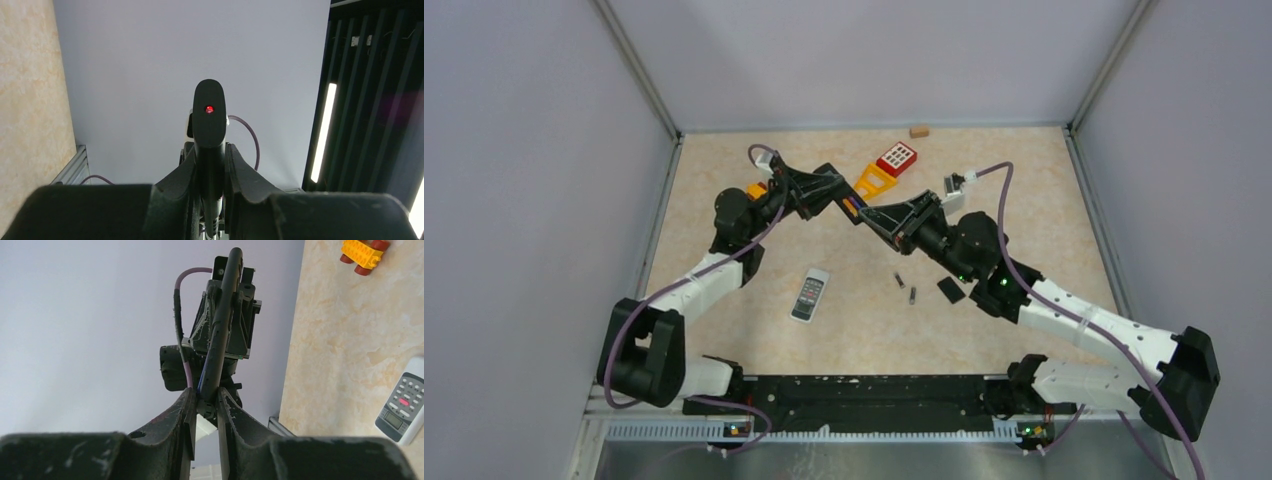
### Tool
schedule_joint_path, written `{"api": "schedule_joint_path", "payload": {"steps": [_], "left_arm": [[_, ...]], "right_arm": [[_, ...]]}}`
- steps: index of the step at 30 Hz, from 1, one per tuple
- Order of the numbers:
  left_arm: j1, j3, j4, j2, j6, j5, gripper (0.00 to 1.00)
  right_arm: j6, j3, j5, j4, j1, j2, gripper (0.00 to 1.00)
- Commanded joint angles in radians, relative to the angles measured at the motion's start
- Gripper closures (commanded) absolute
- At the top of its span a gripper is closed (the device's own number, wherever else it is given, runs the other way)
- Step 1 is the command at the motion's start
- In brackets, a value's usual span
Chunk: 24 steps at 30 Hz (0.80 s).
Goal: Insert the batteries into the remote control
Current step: Load the battery into the remote control.
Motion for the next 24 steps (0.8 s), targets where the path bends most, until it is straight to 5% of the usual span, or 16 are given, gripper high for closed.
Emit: {"api": "schedule_joint_path", "payload": {"steps": [1, 12, 18, 24], "left_arm": [[-0.018, 0.034, 0.038, -0.065, 0.044, 0.041, 1.0], [-0.018, 0.139, -0.274, -0.189, 0.519, 0.05, 1.0], [-0.016, 0.158, -0.393, -0.236, 0.722, 0.044, 1.0], [-0.002, 0.162, -0.495, -0.237, 0.843, 0.042, 1.0]], "right_arm": [[0.028, -0.001, 0.018, -0.015, -0.006, 0.014, 0.8], [-0.026, 0.07, 0.067, -0.358, -0.017, 0.011, 0.81], [-0.216, 0.051, -0.072, -0.212, -0.042, -0.005, 0.44], [-0.369, 0.03, -0.128, -0.099, -0.046, -0.088, 0.34]]}}
